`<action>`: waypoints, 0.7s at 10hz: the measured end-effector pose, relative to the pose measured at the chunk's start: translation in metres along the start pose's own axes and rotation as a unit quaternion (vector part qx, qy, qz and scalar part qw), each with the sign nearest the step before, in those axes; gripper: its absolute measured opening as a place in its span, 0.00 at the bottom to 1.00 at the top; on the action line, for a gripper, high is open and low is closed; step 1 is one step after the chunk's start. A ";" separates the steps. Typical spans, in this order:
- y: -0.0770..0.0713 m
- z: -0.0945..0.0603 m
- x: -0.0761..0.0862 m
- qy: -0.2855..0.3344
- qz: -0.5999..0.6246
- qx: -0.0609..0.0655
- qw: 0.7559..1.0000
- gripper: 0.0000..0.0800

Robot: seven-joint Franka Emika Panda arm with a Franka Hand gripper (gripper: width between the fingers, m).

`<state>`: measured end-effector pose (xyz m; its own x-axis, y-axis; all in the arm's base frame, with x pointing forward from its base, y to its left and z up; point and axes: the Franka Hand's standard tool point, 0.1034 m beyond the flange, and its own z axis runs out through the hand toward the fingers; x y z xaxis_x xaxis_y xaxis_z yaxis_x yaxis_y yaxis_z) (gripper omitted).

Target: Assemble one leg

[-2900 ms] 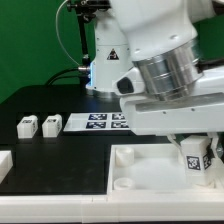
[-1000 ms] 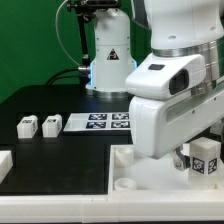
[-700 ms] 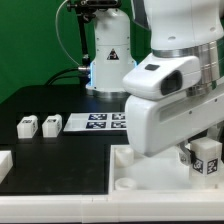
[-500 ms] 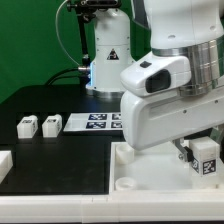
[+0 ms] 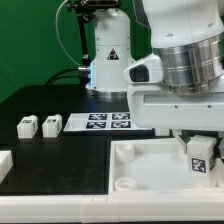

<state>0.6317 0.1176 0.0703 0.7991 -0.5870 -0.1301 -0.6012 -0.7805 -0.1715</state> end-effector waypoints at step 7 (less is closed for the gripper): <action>-0.002 0.003 -0.002 -0.017 0.225 0.025 0.974 0.59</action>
Offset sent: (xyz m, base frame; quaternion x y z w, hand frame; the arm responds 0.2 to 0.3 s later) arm 0.0079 -0.0101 0.0053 0.0005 -0.0161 0.2706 0.9625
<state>0.6311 0.1214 0.0678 0.4541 -0.8591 -0.2363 -0.8908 -0.4331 -0.1375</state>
